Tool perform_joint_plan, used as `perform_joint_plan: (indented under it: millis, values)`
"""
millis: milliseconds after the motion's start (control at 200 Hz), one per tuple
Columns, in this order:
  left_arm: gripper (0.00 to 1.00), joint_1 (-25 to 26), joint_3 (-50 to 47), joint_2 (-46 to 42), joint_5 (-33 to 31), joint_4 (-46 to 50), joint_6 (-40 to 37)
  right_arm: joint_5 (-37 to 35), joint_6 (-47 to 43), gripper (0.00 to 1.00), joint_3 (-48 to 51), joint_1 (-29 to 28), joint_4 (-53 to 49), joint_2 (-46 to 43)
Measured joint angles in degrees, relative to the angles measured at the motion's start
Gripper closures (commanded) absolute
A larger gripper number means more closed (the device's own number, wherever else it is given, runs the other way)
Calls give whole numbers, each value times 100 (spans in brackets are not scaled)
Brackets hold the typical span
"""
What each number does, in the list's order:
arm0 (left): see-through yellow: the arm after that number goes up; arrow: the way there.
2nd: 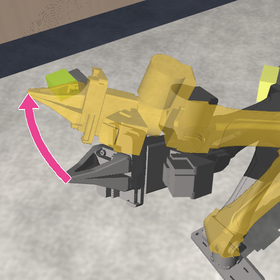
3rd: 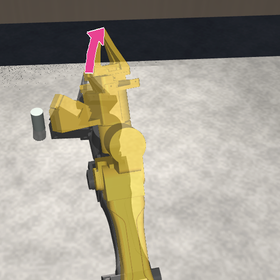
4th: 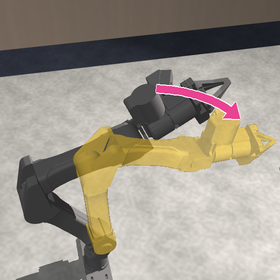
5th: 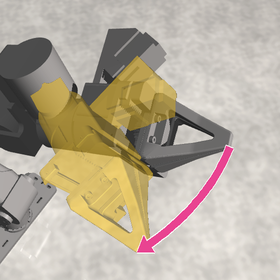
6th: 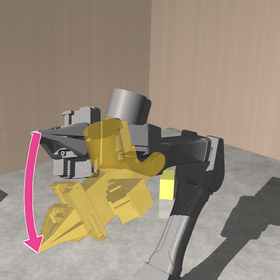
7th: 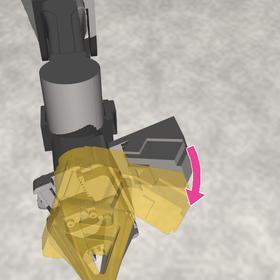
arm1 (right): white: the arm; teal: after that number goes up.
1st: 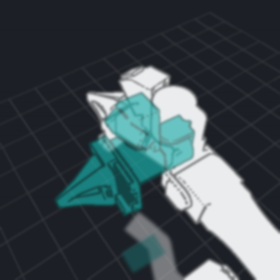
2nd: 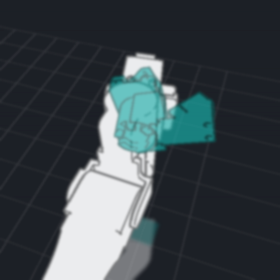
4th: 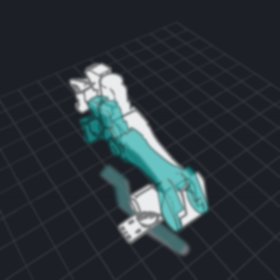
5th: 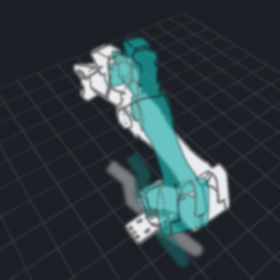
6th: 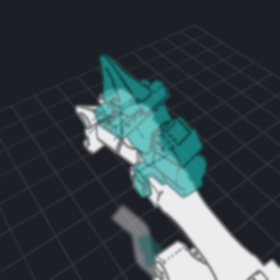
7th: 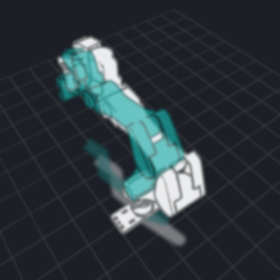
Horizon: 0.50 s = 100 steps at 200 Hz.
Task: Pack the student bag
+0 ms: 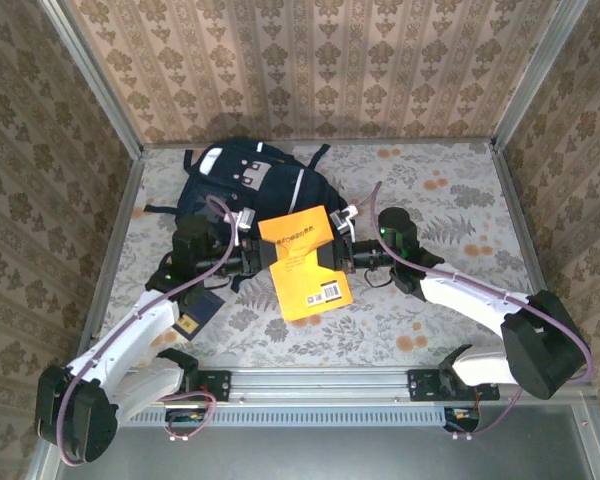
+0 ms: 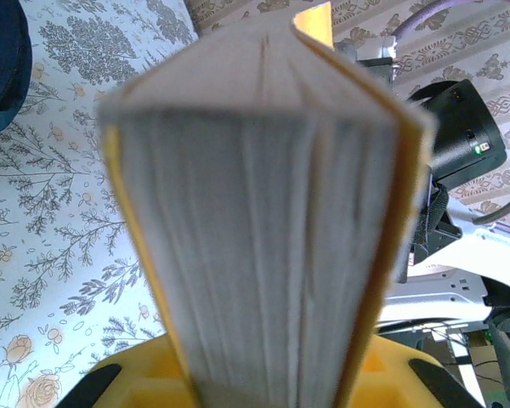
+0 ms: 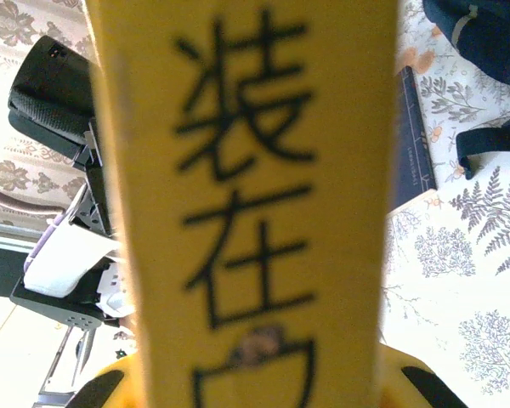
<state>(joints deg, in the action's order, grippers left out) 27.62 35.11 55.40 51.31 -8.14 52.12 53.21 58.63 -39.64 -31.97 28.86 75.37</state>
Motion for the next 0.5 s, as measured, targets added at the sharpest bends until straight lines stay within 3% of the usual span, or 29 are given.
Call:
perform_joint_plan:
  millis: [135,155,290,500]
  values:
    - [96,92,0,2,-181,-48,11,13,-33,94,0,48,-57,-2]
    - [100,92,0,2,-195,-46,13,13,-35,91,0,52,-61,-2]
    - [100,98,-2,-76,-278,52,-24,-122,-96,51,0,46,-83,-7]
    - [100,26,-22,-400,-750,-22,249,-1119,-92,23,393,-22,332,-507]
